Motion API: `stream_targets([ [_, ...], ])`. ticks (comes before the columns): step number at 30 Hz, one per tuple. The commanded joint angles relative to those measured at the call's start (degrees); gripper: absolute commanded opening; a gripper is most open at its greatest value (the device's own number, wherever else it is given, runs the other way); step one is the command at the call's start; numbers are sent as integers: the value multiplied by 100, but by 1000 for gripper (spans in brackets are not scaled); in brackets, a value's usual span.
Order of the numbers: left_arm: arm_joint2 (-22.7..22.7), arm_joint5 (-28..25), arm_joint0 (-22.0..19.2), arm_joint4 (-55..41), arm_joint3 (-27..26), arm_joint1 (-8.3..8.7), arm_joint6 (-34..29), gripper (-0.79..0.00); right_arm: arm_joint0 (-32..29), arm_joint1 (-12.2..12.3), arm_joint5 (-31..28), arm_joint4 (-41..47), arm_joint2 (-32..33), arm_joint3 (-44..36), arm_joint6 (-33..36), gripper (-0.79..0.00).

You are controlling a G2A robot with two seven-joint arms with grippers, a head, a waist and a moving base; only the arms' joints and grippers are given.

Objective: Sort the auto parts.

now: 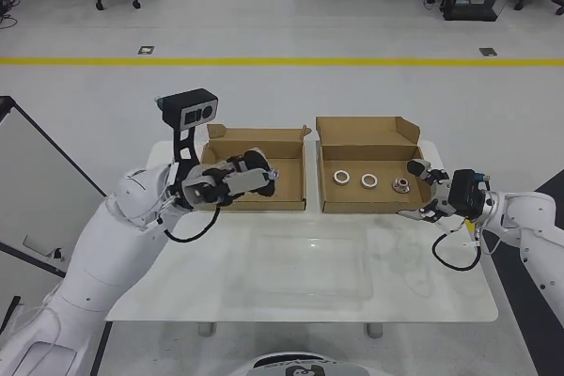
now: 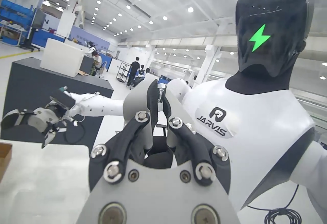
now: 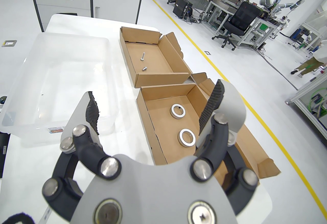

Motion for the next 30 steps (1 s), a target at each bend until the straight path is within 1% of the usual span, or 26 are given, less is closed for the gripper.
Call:
stream_targets([
  [1, 53, 5, 24, -511, -137, -23, -56, -785, 0, 0, 0, -1, -1, 0, -7, 0],
  [5, 89, 223, 18, -1561, -406, -89, -275, -785, 0, 0, 0, -1, -1, 0, -7, 0],
  [9, -58, 521, 63, -2408, -546, -192, -574, -785, 0, 0, 0, -1, -1, 0, -7, 0],
  [13, -322, 863, 169, -2980, -621, -345, -916, -785, 0, 0, 0, -1, -1, 0, -7, 0],
  [16, -533, 1105, 271, -3309, -625, -494, -1158, -785, 0, 0, 0, -1, -1, 0, -7, 0],
  [18, -721, 1211, 302, -2862, -490, -565, -1264, -785, 0, 0, 0, -1, -1, 0, -7, 0],
  [23, -845, 1111, 396, -1781, -280, -701, -1163, -785, 0, 0, 0, -1, -1, 0, -7, 0],
  [27, -939, 971, 399, -836, -175, -740, -1023, -785, 0, 0, 0, -1, -1, 0, -7, 0],
  [30, -983, 881, 432, -351, -129, -748, -932, -785, 0, 0, 0, -1, -1, 0, -7, 0],
])
